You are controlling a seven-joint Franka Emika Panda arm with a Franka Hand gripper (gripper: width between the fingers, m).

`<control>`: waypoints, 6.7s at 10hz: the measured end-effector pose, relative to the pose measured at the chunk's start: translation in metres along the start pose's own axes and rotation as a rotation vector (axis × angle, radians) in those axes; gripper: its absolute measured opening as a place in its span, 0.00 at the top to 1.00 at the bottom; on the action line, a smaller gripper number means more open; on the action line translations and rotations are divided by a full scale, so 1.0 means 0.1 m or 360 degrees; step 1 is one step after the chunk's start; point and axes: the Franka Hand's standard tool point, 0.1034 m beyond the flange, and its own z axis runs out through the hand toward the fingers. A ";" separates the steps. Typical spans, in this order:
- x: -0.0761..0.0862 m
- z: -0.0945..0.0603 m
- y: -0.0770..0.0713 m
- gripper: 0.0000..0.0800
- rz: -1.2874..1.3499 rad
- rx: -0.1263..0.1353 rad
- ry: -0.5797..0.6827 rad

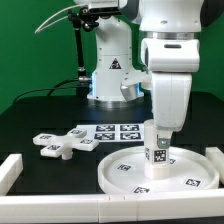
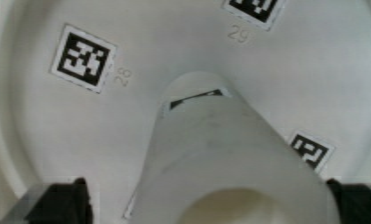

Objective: Assemble round table

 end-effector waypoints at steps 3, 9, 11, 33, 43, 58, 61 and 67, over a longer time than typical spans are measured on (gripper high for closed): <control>-0.05 0.00 0.01 0.19 -0.0291 -0.0002 -0.0014; -0.08 0.01 0.00 0.49 -0.0263 0.0006 -0.0015; -0.09 0.01 -0.01 0.49 -0.0083 0.0017 -0.0012; -0.08 0.01 -0.04 0.49 0.2695 0.0166 0.0065; -0.06 0.02 -0.06 0.49 0.3894 0.0342 0.0091; 0.00 0.05 -0.11 0.19 0.2941 0.0289 0.0147; 0.05 0.01 -0.11 0.19 0.2829 0.0260 0.0114; -0.66 -0.25 -0.42 0.19 0.2563 0.0304 0.0181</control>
Offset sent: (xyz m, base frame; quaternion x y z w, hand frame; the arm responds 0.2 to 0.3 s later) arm -0.0002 -0.0001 0.0005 0.0036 0.0019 -0.1189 0.9929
